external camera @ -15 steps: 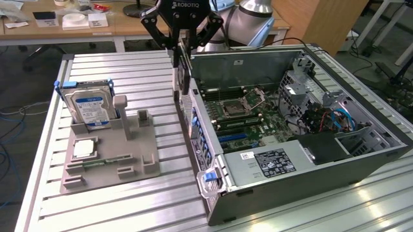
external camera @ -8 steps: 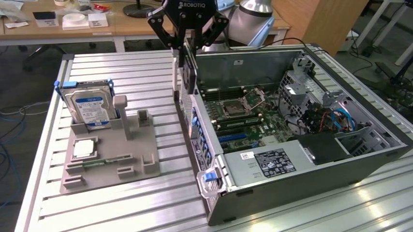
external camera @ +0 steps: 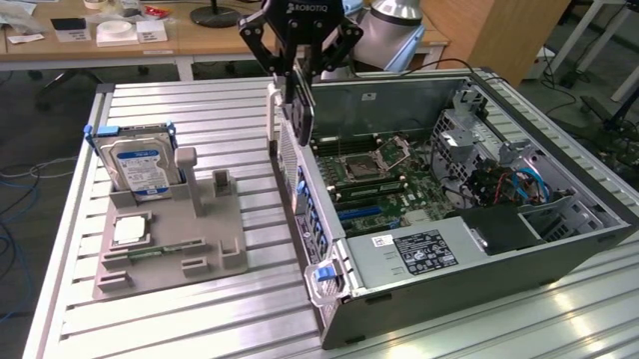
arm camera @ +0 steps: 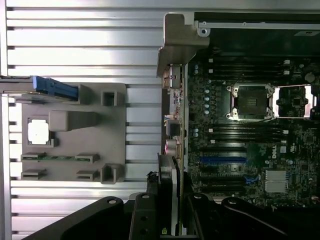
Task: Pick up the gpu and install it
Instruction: 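Pick up the gpu and move the gpu toward the slot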
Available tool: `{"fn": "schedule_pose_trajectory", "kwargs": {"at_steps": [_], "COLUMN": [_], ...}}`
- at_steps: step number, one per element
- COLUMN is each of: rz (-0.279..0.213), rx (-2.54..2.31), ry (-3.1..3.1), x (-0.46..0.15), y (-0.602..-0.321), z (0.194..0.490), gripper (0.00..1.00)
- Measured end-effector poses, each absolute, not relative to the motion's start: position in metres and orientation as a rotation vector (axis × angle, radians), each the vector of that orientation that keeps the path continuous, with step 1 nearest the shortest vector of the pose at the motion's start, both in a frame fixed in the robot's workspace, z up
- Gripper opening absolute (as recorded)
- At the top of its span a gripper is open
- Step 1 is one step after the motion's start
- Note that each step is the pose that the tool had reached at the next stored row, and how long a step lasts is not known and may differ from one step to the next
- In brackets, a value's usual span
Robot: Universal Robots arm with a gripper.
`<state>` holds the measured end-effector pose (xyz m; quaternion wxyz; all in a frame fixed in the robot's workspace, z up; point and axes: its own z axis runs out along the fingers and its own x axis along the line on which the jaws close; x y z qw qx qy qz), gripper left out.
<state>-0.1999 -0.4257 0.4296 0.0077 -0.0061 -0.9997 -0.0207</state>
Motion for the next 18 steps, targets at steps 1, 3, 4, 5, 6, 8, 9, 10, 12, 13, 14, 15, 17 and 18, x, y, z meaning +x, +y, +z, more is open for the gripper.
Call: {"fn": "schedule_pose_trajectory", "kwargs": {"at_steps": [1,3,4,5,6,8,9,10,12,13,14,15,17,18], "rz": [-0.065,-0.065,-0.065,-0.065,-0.065,-0.065,-0.065,-0.065,-0.065,-0.065,-0.065,-0.065,-0.065,-0.064], "rx": [-0.019,-0.019,-0.019,-0.019,-0.019,-0.019,-0.019,-0.019,-0.019,-0.018,-0.016,-0.012,-0.001,0.004], "ry": [-3.126,-3.126,-3.126,-3.126,-3.126,-3.126,-3.126,-3.126,-3.126,-3.126,-3.126,-3.125,-3.125,-3.125], "x": [-0.199,-0.196,-0.195,-0.193,-0.192,-0.190,-0.188,-0.187,-0.185,-0.183,-0.181,-0.179,-0.175,-0.173], "y": [-0.426,-0.426,-0.426,-0.426,-0.426,-0.426,-0.426,-0.426,-0.426,-0.426,-0.426,-0.426,-0.426,-0.426], "z": [0.430,0.430,0.430,0.430,0.430,0.430,0.430,0.430,0.430,0.430,0.430,0.430,0.429,0.429], "gripper": [0.27,0.27,0.27,0.27,0.27,0.27,0.27,0.27,0.27,0.27,0.27,0.27,0.27,0.27]}}
